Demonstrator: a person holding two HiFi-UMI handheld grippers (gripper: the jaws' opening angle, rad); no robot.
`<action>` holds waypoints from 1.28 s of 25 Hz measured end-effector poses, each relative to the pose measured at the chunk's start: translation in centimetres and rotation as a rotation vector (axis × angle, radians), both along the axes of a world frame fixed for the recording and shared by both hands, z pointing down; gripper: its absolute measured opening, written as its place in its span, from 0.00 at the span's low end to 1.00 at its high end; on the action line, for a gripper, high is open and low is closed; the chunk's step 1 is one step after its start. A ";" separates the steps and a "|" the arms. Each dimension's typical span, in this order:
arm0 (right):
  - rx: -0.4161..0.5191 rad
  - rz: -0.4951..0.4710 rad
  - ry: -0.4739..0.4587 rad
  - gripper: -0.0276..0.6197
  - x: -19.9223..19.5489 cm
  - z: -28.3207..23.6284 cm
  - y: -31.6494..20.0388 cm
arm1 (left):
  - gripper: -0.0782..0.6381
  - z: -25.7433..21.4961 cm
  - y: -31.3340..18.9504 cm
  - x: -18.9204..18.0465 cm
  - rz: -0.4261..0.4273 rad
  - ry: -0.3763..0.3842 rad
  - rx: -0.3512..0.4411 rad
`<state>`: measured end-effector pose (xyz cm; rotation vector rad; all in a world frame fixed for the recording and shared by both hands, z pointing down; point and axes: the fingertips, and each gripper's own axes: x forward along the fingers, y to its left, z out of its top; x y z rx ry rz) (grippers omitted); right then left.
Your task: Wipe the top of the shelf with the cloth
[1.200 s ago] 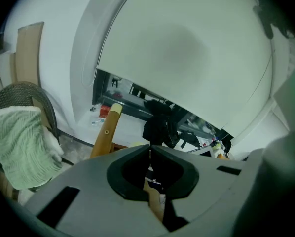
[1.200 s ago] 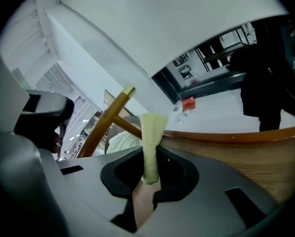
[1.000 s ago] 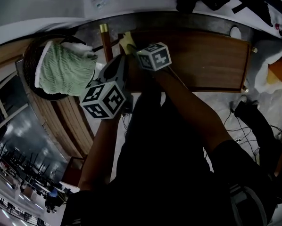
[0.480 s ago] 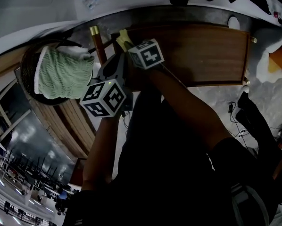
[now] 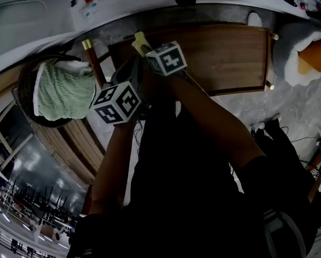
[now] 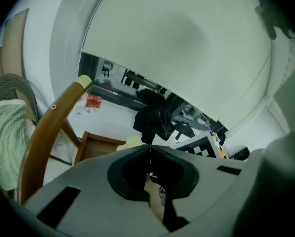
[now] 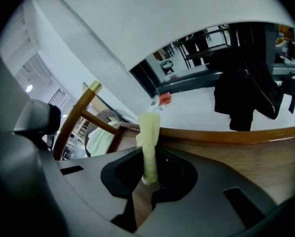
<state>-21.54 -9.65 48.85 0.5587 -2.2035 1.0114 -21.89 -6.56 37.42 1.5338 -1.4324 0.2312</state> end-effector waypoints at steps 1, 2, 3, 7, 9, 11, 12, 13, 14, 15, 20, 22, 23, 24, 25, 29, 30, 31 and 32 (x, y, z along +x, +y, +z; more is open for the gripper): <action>-0.007 0.005 0.009 0.12 0.7 0.1 -0.1 | 0.13 0.1 -0.2 0.4 0.003 0.002 -0.001; -0.018 0.011 0.019 0.12 1.4 0.1 -0.1 | 0.13 0.1 -0.4 0.8 0.008 0.001 -0.001; -0.027 0.018 0.023 0.12 2.1 0.2 -0.2 | 0.13 0.2 -0.6 1.2 0.015 0.000 0.000; -0.006 0.051 0.034 0.12 5.1 0.2 -1.4 | 0.13 0.8 -1.1 3.4 0.040 -0.001 -0.004; -0.012 0.063 0.046 0.12 6.6 0.2 -1.6 | 0.13 1.3 -1.4 4.5 0.037 0.013 -0.011; -0.013 0.078 0.045 0.12 8.0 0.2 -2.0 | 0.13 1.7 -1.7 5.6 0.036 0.024 -0.018; -0.006 0.087 0.042 0.12 8.7 0.2 -2.4 | 0.13 1.9 -1.9 6.2 0.040 0.028 -0.020; 0.000 0.096 0.042 0.12 9.4 0.2 -2.7 | 0.13 2.0 -2.1 6.8 0.046 0.030 -0.021; 0.005 0.104 0.045 0.12 10.2 0.2 -3.0 | 0.13 2.0 -2.2 7.5 0.054 0.032 -0.022; 0.006 0.111 0.050 0.12 11.1 0.0 -3.2 | 0.13 2.1 -2.4 8.2 0.063 0.033 -0.021; 0.007 0.151 0.085 0.12 15.6 0.0 -4.3 | 0.13 2.8 -3.3 11.5 0.099 0.031 -0.026; 0.013 0.160 0.091 0.12 17.1 0.0 -4.7 | 0.13 3.2 -3.4 12.6 0.114 0.024 -0.032; 0.016 0.165 0.094 0.12 17.9 0.0 -4.9 | 0.13 3.4 -3.5 13.2 0.123 0.019 -0.035; 0.018 0.173 0.097 0.12 18.7 0.1 -5.1 | 0.13 3.6 -3.6 13.7 0.131 0.016 -0.039; 0.019 0.183 0.101 0.12 19.5 0.0 -5.3 | 0.13 3.8 -3.6 14.2 0.136 0.016 -0.043; 0.023 0.230 0.119 0.12 23.3 0.0 -6.4 | 0.13 4.0 -3.9 16.7 0.161 0.032 -0.055; 0.027 0.242 0.127 0.12 24.4 -0.1 -6.8 | 0.13 3.9 -4.2 17.5 0.174 0.035 -0.053; 0.030 0.253 0.134 0.12 25.4 -0.2 -7.3 | 0.13 3.8 -4.4 18.4 0.190 0.037 -0.050; 0.034 0.262 0.140 0.12 26.4 -0.2 -7.6 | 0.13 3.7 -4.6 19.2 0.207 0.039 -0.047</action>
